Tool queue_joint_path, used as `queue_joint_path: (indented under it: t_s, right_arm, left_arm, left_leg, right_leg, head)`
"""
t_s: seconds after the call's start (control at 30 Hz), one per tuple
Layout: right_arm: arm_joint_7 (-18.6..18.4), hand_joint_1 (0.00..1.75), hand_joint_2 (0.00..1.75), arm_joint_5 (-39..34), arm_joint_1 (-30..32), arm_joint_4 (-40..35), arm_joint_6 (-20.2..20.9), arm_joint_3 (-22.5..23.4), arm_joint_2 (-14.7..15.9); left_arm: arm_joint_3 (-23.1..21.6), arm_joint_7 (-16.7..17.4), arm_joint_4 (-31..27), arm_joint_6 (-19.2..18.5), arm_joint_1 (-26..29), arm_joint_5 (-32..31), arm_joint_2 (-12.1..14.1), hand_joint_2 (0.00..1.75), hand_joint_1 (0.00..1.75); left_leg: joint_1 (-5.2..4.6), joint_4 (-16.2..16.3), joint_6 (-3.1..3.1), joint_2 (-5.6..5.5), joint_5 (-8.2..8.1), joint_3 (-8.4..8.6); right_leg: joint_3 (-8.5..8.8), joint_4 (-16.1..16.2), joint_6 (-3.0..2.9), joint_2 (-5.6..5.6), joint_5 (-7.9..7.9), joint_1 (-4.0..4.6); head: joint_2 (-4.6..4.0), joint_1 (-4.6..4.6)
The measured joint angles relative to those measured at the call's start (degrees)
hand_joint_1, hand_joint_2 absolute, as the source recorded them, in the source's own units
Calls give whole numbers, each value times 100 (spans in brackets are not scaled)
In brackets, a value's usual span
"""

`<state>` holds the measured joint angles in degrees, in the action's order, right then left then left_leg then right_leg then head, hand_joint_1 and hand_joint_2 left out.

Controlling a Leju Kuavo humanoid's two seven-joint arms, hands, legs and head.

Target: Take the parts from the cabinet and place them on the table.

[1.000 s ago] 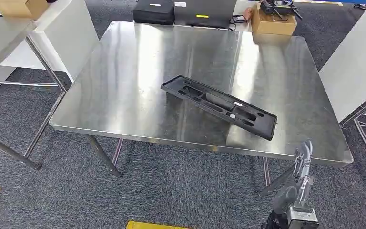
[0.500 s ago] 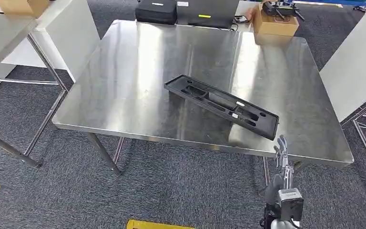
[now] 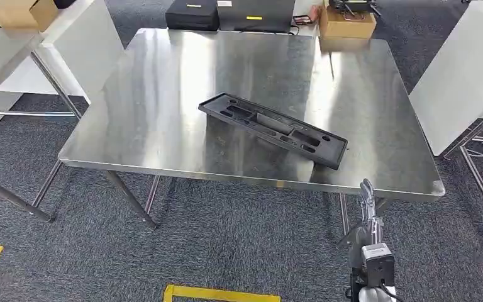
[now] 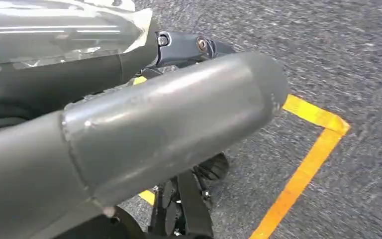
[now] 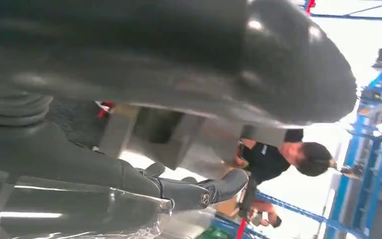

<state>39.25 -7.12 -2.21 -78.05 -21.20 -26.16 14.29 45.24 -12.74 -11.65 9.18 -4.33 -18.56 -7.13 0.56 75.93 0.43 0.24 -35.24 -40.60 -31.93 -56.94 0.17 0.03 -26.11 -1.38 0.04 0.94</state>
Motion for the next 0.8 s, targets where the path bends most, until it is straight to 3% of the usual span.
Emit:
queue_joint_path:
  t_s: [0.03,0.1,0.13,0.17,0.27,0.3,0.33,0.37,0.4,0.43,0.47,0.5,0.53,0.57,0.6,0.63,0.67,0.77,0.8]
  right_arm:
    - [0,0,0,-9,34,-2,-2,-7,35]
    - [0,0,0,-9,91,-6,-28,-15,129]
    - [2,0,0,-18,123,-31,-54,-20,180]
    - [2,0,0,-33,154,-65,-94,-24,236]
    - [4,0,0,-42,282,-192,-182,-39,361]
    - [4,0,0,-31,331,-234,-188,-50,400]
    - [4,0,0,6,364,-251,-188,-66,422]
    - [4,0,0,70,382,-273,-188,-74,424]
    - [4,0,0,151,393,-288,-186,-79,413]
    - [4,0,0,244,406,-301,-184,-85,370]
    - [4,0,0,324,422,-306,-184,-94,323]
    - [4,0,0,418,441,-306,-195,-105,256]
    - [4,0,0,472,460,-306,-208,-113,195]
    - [4,0,0,509,477,-306,-227,-122,151]
    - [4,0,0,516,493,-306,-234,-125,118]
    - [4,0,0,496,500,-304,-234,-124,86]
    - [4,0,0,461,495,-304,-229,-120,70]
    - [4,0,0,345,536,-256,-175,-74,27]
    - [4,0,0,332,544,-238,-168,-72,11]
  left_arm:
    - [4,0,0,0,8,0,-2,0,0]
    - [15,0,0,-2,10,0,-2,0,0]
    - [28,5,0,-13,6,0,-2,0,0]
    - [39,13,0,-28,7,0,-2,0,0]
    - [57,22,0,-57,14,0,-13,0,0]
    - [57,24,0,-61,14,0,-22,0,0]
    - [61,24,0,-70,7,0,-48,0,0]
    - [66,24,0,-77,8,0,-46,0,0]
    - [74,24,0,-96,9,0,-48,0,0]
    - [90,24,0,-129,10,2,-50,0,0]
    - [96,24,0,-147,10,2,-50,0,0]
    - [103,24,0,-173,9,2,-55,0,0]
    - [109,33,0,-205,9,0,-59,0,0]
    - [109,50,0,-241,9,-9,-63,0,0]
    - [109,57,0,-269,8,-33,-70,0,0]
    - [111,70,0,-302,2,-68,-74,0,0]
    - [109,86,0,-315,0,-74,-76,0,0]
    - [109,92,0,-363,1,-124,-92,0,0]
    - [109,92,0,-365,6,-129,-92,0,0]
  left_leg:
    - [7,-254,11,-1,152,195]
    - [15,-1291,42,-27,537,879]
    - [18,-1791,72,-90,554,1194]
    - [-1,-1843,86,-109,595,1228]
    - [-56,-1844,158,-103,639,1152]
    - [-24,-1922,243,-67,722,1124]
    - [-35,-1932,287,-39,782,1088]
    - [-34,-1932,353,-24,827,1015]
    - [-48,-1932,370,-1,873,955]
    - [-56,-1929,380,27,922,884]
    - [-64,-1923,377,44,977,805]
    - [-73,-1922,372,61,1034,733]
    - [-77,-1919,362,68,1087,664]
    - [-80,-1916,347,72,1138,597]
    - [-82,-1912,329,72,1185,542]
    - [-88,-1899,309,71,1234,505]
    - [-125,-1875,274,66,1266,463]
    - [-91,-1918,167,70,1415,464]
    - [-100,-1926,110,63,1462,437]
  right_leg:
    - [-19,-5,4,3,25,0]
    - [-32,-11,42,22,50,-1]
    - [-34,-13,68,29,66,2]
    - [-58,-17,117,36,100,40]
    - [-86,17,251,42,188,30]
    - [-107,2,300,56,197,91]
    - [-214,-144,266,40,22,35]
    - [-338,-449,206,39,-270,42]
    - [-471,-858,169,38,-550,30]
    - [-608,-1289,163,38,-782,25]
    - [-691,-1660,199,38,-908,24]
    - [-656,-1785,262,38,-883,25]
    - [-485,-1648,338,37,-746,25]
    - [-196,-1273,402,36,-549,25]
    - [141,-785,430,31,-413,24]
    - [509,-250,396,8,-381,24]
    - [800,232,321,-8,-513,66]
    - [653,206,201,9,-443,136]
    - [617,239,114,7,-366,85]
  head:
    - [0,-2]
    - [0,-4]
    - [0,-9]
    - [0,4]
    - [0,9]
    - [0,5]
    - [0,-2]
    - [0,35]
    - [2,39]
    - [0,35]
    - [2,40]
    - [0,37]
    - [0,40]
    - [0,39]
    - [0,39]
    - [0,44]
    - [0,39]
    - [0,7]
    - [0,13]
